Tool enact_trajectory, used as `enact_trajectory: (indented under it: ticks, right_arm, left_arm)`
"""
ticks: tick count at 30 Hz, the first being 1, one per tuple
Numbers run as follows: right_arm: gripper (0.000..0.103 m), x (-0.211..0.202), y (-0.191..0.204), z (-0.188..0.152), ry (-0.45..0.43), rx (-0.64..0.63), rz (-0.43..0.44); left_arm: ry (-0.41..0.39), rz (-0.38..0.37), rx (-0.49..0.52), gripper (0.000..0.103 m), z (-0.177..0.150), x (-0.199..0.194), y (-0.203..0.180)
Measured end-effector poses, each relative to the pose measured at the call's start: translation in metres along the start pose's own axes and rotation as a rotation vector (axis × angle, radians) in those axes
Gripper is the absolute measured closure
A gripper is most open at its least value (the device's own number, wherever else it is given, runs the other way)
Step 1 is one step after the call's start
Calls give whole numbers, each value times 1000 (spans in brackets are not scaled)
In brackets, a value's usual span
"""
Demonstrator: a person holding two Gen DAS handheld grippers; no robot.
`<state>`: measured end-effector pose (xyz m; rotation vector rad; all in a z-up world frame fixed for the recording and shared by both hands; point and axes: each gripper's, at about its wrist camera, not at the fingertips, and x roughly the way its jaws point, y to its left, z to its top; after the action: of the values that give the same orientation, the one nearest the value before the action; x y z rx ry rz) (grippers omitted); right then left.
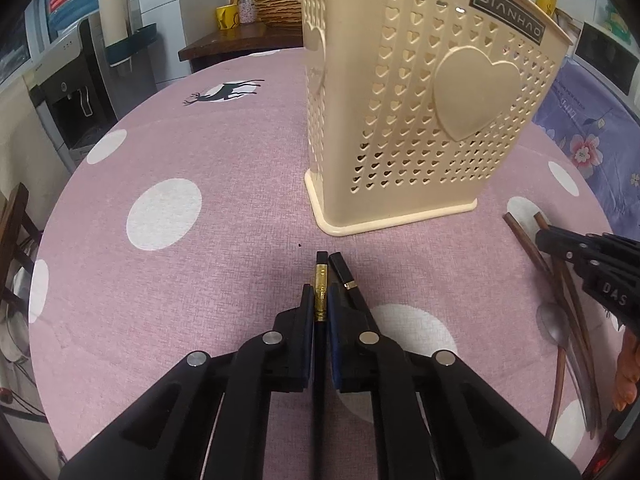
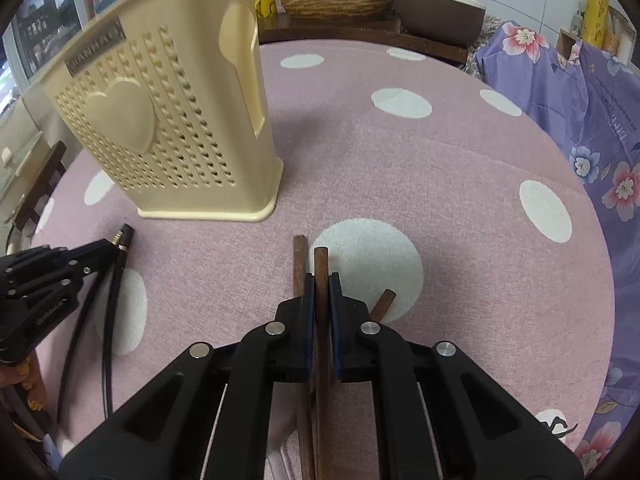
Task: Organize utensils
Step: 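Carry both chopsticks over the cream holder and open both grippers inside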
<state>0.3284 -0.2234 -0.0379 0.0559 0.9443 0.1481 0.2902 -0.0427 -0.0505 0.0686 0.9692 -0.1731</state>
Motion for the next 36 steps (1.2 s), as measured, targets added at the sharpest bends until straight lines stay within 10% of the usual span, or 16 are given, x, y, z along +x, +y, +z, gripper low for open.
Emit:
enact_trajectory:
  ticks: [22,36]
  right_arm:
    - [95,-185,-20,-18,-365,116,239]
    - [95,-218,11,-22,-397,32,262]
  left_arm:
    - [-383,-203,7,95,-3,-180,28]
    - [-430,-211,-4,95,-7,-197,40]
